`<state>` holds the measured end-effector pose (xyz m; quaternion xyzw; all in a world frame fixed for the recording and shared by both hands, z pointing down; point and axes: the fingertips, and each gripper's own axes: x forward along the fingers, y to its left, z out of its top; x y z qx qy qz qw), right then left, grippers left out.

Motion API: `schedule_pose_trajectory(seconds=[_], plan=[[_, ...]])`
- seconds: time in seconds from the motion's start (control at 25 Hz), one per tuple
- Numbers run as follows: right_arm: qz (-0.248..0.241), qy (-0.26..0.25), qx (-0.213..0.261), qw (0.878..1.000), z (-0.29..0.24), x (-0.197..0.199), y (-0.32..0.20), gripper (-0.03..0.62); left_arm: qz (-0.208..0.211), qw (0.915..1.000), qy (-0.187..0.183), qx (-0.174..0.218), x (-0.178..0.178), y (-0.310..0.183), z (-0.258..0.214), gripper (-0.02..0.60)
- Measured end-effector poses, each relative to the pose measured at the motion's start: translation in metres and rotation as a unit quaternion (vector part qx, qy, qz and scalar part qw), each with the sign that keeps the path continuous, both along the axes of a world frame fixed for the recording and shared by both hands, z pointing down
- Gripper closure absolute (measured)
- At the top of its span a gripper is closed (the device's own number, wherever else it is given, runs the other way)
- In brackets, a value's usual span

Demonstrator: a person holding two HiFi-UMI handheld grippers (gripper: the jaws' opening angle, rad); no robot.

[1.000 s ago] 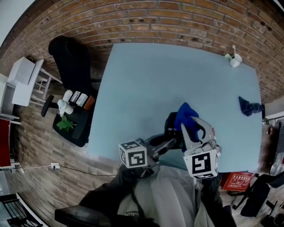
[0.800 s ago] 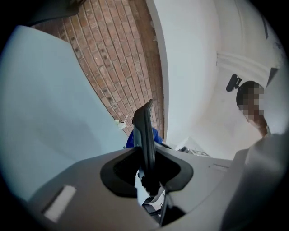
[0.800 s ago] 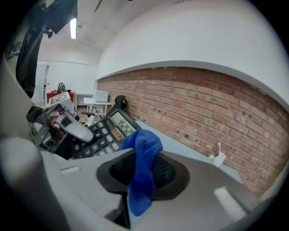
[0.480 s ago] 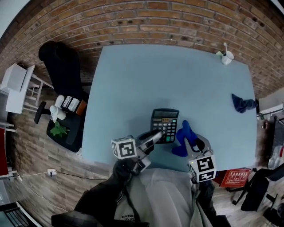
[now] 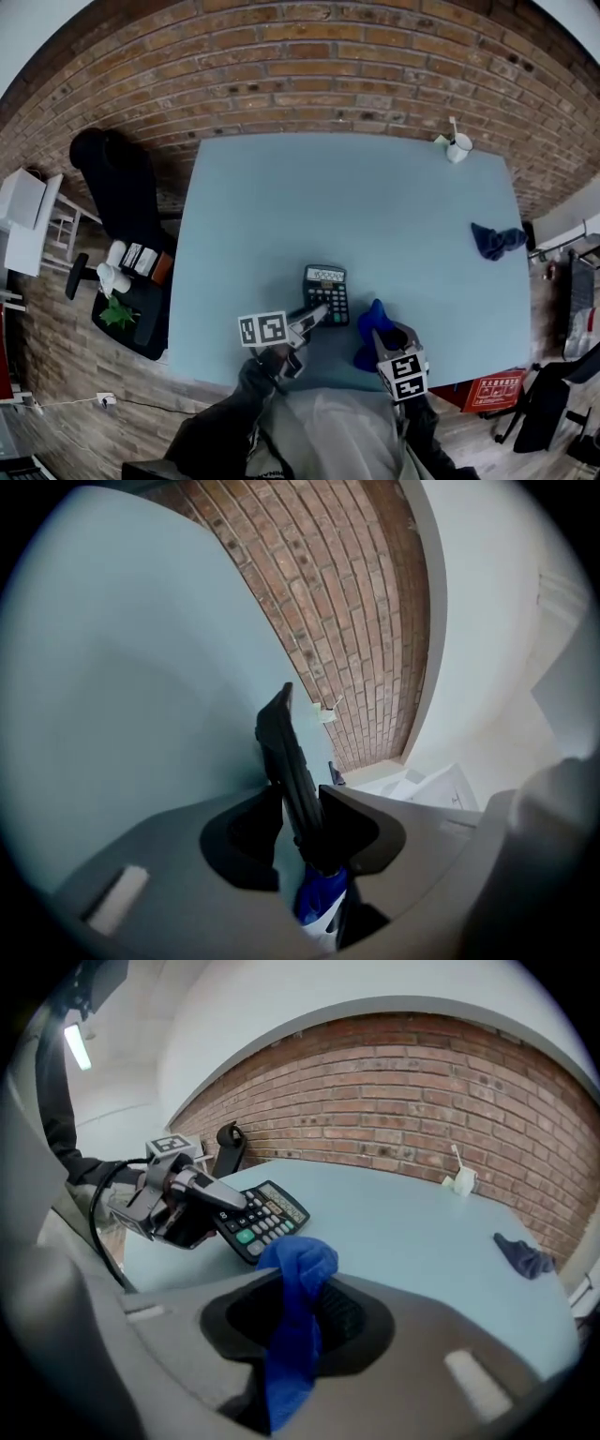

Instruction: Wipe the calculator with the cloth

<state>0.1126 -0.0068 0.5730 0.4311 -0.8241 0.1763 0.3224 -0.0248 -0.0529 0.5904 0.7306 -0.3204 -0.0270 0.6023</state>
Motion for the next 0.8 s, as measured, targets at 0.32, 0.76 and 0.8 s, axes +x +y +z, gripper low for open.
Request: schedule_pose_trajectory(seconds=[0.32,0.76,0.8], plan=[[0.04,0.042,0.031,0.998,0.004,0.012,-0.014,0.5,0.015,0.9996,-0.025,-0.009,-0.009,0.018,-0.014,0.239],[0.014,0.132,0.015,0.991,0.011,0.045,-0.002,0.497,0.041,0.9936,-0.076,-0.073,-0.046,0.086,-0.006,0.192],[0.016,0.135,0.017,0.991,0.01,0.051,0.0,0.496,0.027,0.9942,-0.081,-0.065,-0.055,0.085,-0.009,0.196]])
